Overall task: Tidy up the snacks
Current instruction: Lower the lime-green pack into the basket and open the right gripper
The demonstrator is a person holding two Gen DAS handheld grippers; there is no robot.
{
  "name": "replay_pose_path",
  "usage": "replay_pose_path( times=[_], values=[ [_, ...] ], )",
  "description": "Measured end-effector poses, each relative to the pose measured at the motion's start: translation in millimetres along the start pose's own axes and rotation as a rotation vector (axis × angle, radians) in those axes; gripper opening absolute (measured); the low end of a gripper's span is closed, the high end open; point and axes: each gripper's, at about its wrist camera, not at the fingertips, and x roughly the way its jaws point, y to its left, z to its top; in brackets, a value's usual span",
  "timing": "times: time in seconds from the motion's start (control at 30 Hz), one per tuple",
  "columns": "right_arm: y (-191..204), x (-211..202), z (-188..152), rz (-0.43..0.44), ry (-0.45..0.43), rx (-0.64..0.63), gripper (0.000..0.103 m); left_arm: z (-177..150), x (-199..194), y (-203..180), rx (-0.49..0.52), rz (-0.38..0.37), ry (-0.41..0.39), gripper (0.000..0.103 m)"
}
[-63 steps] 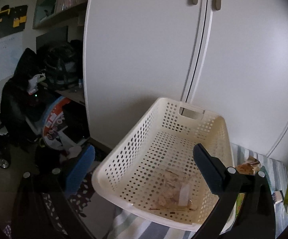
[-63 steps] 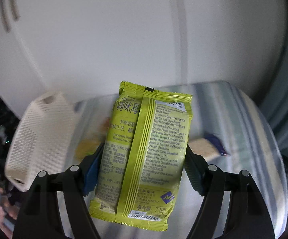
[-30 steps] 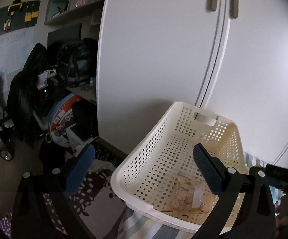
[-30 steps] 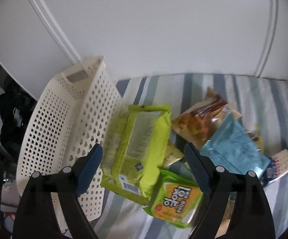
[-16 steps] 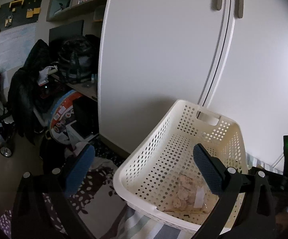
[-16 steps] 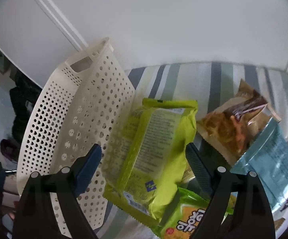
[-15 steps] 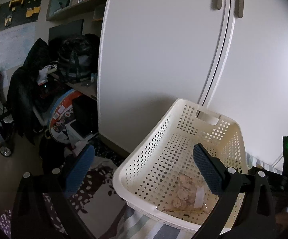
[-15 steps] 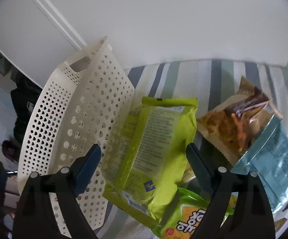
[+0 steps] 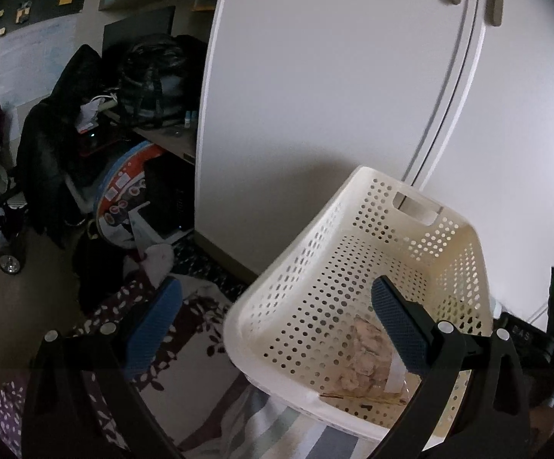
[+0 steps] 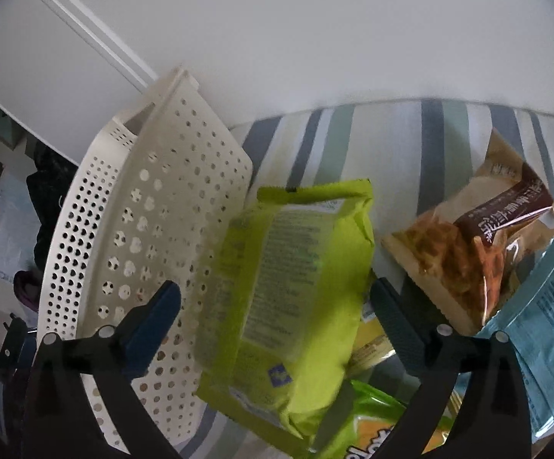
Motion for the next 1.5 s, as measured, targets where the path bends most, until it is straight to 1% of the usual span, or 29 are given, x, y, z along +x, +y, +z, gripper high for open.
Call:
replay_pose_path(
  times=[0.03, 0.07, 0.17, 0.23, 0.3, 0.33, 0.37, 0.4, 0.5, 0.53, 0.6, 0.67, 0.7, 0.73, 0.8, 0.83, 0.97, 1.17, 1.27, 1.33, 1.43, 1.5],
  values=[
    [0, 0, -1, -0.062, 0.01, -0.018, 0.098, 0, 1, 1, -0.005, 0.001, 0.004, 0.101],
    [-1, 1, -3, -0.102, 0.012, -0.051, 0.098, 0, 2, 2, -0.008, 0.003, 0.007, 0.101],
    [-3, -5, -7, -0.124, 0.001, -0.075, 0.098, 0, 1, 4, -0.016, 0.004, 0.008, 0.101],
    [-3, -10, -7, -0.185, -0.021, -0.079, 0.098, 0, -1, 4, -0.017, 0.004, 0.002, 0.101],
    [1, -14, -7, -0.266, -0.045, -0.094, 0.098, 1, -1, 3, -0.014, 0.004, 0.0, 0.101],
    [5, -14, -6, -0.288, -0.051, -0.103, 0.098, 0, -2, 3, -0.014, 0.003, -0.001, 0.101],
    [11, -14, -7, -0.305, -0.057, -0.117, 0.098, 0, -2, 2, -0.014, 0.002, -0.002, 0.101],
    [17, -14, -8, -0.302, -0.065, -0.134, 0.098, 0, -2, 3, -0.014, 0.001, -0.001, 0.101],
    [35, -7, -13, -0.264, -0.054, -0.156, 0.098, 1, -3, 4, -0.014, -0.002, -0.004, 0.101],
    [38, -3, -15, -0.275, -0.045, -0.162, 0.098, 1, -4, 4, -0.014, -0.003, -0.005, 0.101],
    [45, 12, -18, -0.349, -0.028, -0.182, 0.098, 2, -5, 5, -0.016, -0.006, -0.009, 0.101],
    [43, 20, -19, -0.372, -0.015, -0.183, 0.095, 2, -7, 5, -0.019, -0.01, -0.014, 0.101],
    [37, 18, -21, -0.359, -0.016, -0.173, 0.094, 3, -7, 5, -0.02, -0.012, -0.014, 0.101],
    [30, 13, -22, -0.347, -0.024, -0.16, 0.089, 3, -8, 5, -0.02, -0.015, -0.015, 0.101],
    [24, 7, -22, -0.347, -0.033, -0.155, 0.084, 3, -9, 4, -0.017, -0.02, -0.02, 0.101],
    [21, 1, -21, -0.343, -0.042, -0.153, 0.076, 3, -10, 3, -0.013, -0.022, -0.023, 0.101],
    [15, -17, -23, -0.308, -0.064, -0.136, 0.07, 3, -16, -3, 0.01, -0.028, -0.048, 0.101],
    [5, -55, -22, -0.26, -0.124, -0.09, 0.068, 4, -25, -9, 0.031, -0.037, -0.082, 0.101],
    [10, -81, -25, -0.237, -0.174, -0.082, 0.068, 5, -26, -9, 0.028, -0.039, -0.086, 0.101],
    [10, -103, -26, -0.206, -0.213, -0.076, 0.069, 5, -27, -8, 0.022, -0.036, -0.09, 0.101],
    [28, -126, -24, -0.163, -0.26, -0.102, 0.069, 7, -28, -6, 0.01, -0.025, -0.1, 0.101],
    [47, -130, -19, -0.127, -0.274, -0.12, 0.069, 8, -28, -3, 0.0, -0.024, -0.102, 0.101]
  ],
)
